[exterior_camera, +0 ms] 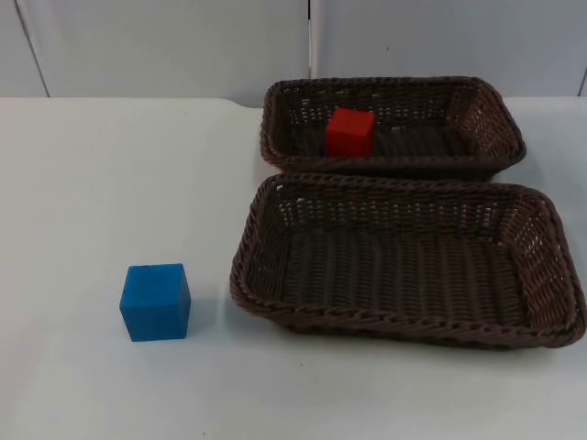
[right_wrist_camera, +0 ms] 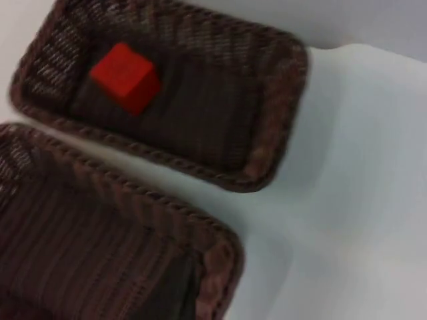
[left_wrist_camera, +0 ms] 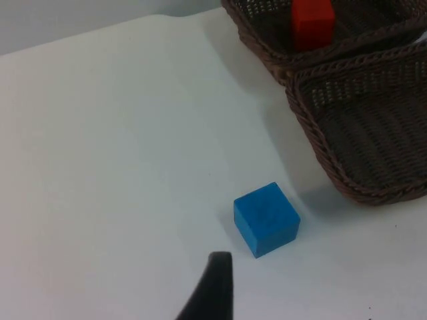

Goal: Pick up one cube with the left hand and place it into the upper basket. Pick up one cube with the right hand and place it into the lower basket.

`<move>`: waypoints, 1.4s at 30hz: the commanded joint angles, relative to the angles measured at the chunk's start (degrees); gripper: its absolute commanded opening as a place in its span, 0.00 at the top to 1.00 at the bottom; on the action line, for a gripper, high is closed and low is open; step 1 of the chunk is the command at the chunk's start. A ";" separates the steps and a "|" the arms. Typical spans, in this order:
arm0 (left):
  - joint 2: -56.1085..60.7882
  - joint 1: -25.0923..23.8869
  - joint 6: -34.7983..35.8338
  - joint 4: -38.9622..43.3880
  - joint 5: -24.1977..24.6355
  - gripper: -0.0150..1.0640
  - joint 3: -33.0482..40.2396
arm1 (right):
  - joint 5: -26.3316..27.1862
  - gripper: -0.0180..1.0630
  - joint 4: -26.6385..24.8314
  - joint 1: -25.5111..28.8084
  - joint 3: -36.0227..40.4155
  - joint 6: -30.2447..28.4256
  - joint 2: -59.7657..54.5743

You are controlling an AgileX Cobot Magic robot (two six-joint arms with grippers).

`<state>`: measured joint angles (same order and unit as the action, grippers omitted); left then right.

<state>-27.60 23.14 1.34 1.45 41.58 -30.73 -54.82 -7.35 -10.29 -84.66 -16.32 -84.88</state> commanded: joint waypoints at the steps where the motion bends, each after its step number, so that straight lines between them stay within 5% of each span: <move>1: 0.25 0.07 0.44 0.45 -0.38 0.22 0.16 | -0.48 0.01 1.29 -3.19 -0.41 -0.92 -0.63; 16: 0.25 0.07 0.44 0.45 -0.38 0.22 0.16 | 1.48 0.01 4.24 -21.20 -0.41 -1.75 -2.19; 25: 0.25 0.07 0.44 0.61 -0.38 0.22 0.16 | 1.77 0.01 4.24 -30.52 -0.41 -8.26 -3.82; 37: 0.25 0.07 0.44 0.61 -0.38 0.22 0.16 | 5.93 0.01 3.10 -37.16 -0.41 -15.58 -13.49; 42: 0.25 0.07 0.44 0.61 -0.38 0.22 0.16 | 9.69 0.01 -2.11 -38.22 -0.41 -20.86 -20.13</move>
<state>-27.60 23.14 1.34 1.70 41.58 -30.73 -47.00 -6.36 -48.08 -84.78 -34.04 -102.75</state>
